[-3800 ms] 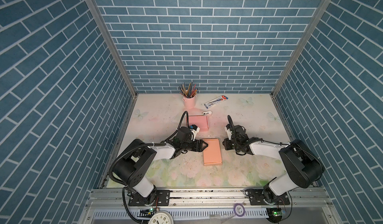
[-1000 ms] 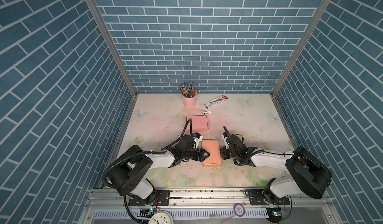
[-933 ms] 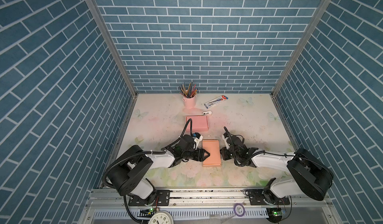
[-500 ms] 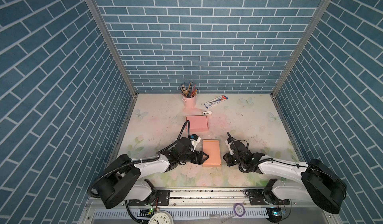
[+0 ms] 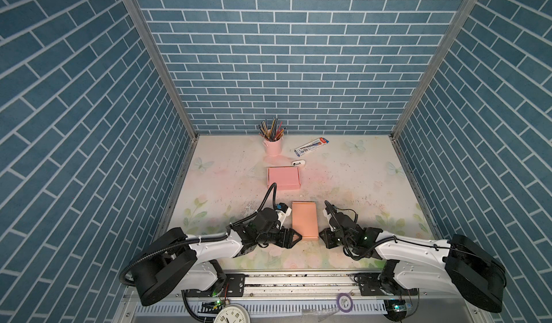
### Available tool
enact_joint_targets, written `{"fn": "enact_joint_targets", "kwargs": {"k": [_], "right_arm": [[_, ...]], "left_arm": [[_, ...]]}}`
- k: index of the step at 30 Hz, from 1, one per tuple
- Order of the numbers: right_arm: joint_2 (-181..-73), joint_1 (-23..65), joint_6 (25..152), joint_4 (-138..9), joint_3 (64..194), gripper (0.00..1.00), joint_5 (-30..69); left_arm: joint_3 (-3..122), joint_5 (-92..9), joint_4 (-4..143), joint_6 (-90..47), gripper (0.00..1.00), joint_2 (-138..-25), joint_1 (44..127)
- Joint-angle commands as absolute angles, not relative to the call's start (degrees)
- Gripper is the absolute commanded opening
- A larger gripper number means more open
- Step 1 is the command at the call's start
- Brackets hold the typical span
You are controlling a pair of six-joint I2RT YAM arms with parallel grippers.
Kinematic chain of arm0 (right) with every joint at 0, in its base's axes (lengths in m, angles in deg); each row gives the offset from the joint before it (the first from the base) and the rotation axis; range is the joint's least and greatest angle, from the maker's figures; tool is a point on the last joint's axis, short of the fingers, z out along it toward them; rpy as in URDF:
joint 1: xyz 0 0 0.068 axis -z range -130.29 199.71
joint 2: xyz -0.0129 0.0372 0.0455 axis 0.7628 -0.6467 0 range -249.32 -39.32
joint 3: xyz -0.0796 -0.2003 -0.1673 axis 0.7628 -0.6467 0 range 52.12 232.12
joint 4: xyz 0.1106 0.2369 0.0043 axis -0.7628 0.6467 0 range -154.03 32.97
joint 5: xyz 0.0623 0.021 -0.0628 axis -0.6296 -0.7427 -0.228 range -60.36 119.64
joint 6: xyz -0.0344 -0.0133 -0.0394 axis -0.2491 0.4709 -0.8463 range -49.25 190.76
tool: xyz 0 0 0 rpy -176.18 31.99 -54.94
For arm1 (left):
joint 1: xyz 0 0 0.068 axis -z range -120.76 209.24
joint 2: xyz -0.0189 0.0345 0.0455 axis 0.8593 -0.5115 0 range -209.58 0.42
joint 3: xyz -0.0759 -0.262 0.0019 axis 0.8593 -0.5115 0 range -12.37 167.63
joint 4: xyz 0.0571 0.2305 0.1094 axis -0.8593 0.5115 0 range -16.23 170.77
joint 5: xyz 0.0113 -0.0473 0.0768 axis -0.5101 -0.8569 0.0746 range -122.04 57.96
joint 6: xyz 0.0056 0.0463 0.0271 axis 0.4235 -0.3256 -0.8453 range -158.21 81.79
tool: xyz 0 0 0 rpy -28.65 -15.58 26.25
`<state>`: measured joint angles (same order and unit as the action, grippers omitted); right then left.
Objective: Fold the paper box
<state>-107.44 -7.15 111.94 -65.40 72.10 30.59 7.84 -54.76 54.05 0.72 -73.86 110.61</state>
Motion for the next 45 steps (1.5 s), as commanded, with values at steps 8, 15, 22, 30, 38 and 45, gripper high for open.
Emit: {"fn": "enact_joint_targets", "kwargs": {"k": [8, 15, 22, 30, 38, 45], "right_arm": [[-111.4, -9.3, 115.2, -64.8, 72.4, 0.24, 31.4], [-111.9, -11.9, 116.4, -66.2, 73.5, 0.24, 31.6], [-110.4, -14.7, 117.9, -70.2, 72.9, 0.23, 30.4], [-111.4, -15.9, 118.2, -71.1, 72.4, 0.23, 31.1], [-110.0, -16.0, 118.4, -70.7, 70.7, 0.23, 32.5], [-105.9, -16.0, 118.3, -63.8, 71.2, 0.25, 35.9]], "left_arm": [[7.7, -53.7, 46.4, 4.8, 0.72, -77.5, 114.0], [8.3, -53.4, 45.7, 5.5, 0.71, -77.4, 114.8], [9.1, -52.0, 48.6, 4.2, 0.70, -76.1, 114.8], [8.0, -51.3, 49.1, 3.8, 0.70, -74.7, 113.8], [5.1, -50.9, 48.3, 4.4, 0.71, -72.7, 112.5], [3.4, -49.6, 49.9, 4.4, 0.73, -70.4, 111.7]]}}
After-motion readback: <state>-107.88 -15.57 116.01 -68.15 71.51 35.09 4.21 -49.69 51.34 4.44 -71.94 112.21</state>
